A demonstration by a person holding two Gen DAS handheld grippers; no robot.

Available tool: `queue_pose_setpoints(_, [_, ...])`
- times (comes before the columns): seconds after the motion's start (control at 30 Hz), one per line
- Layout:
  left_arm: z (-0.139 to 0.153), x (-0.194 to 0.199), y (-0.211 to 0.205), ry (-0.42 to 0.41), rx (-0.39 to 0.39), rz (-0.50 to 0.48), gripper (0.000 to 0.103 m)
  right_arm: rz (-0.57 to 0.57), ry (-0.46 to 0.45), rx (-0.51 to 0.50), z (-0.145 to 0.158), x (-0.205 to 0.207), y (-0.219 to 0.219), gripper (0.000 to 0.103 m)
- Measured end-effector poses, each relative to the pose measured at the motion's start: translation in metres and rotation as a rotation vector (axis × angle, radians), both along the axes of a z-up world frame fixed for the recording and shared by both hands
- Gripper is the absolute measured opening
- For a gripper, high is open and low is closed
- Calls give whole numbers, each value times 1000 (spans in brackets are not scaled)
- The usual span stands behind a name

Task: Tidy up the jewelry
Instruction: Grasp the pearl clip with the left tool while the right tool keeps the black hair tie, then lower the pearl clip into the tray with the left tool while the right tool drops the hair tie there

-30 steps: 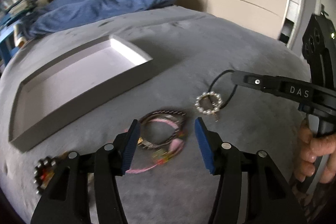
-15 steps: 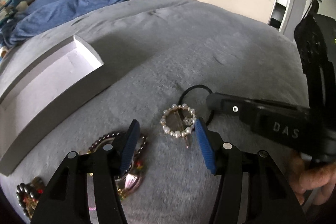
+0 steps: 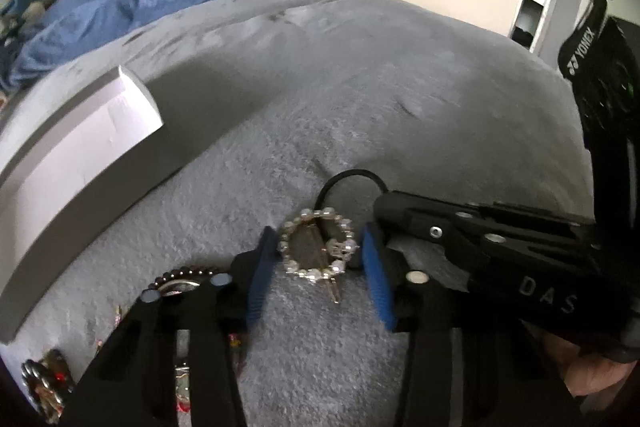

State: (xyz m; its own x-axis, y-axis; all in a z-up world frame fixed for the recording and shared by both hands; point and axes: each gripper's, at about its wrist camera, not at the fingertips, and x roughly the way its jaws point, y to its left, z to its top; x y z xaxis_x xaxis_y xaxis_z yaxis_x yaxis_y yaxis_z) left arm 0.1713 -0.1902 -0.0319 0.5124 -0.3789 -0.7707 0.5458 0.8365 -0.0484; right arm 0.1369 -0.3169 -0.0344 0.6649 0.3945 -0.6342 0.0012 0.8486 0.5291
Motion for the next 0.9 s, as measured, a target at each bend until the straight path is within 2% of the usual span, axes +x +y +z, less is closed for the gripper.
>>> queue_pose_setpoints(0.13, [1, -2, 4, -5, -31, -10, 41, -2, 0, 2, 0, 1, 0, 4])
queue_pose_setpoints(0.3, [10, -13, 11, -50, -60, -14, 41, -10, -8, 2, 0, 1, 1, 4])
queue_pose_setpoints(0.47, [23, -18, 30, -77, -82, 13, 41, -8, -43, -14, 6, -1, 4, 4])
queue_pose_setpoints(0.73, [62, -15, 85, -158, -104, 106, 41, 48, -141, -33, 33, 2, 25, 4])
queue_pose_setpoints(0.9, [78, -5, 130, -202, -76, 179, 41, 104, -205, -59, 58, 14, 44, 3])
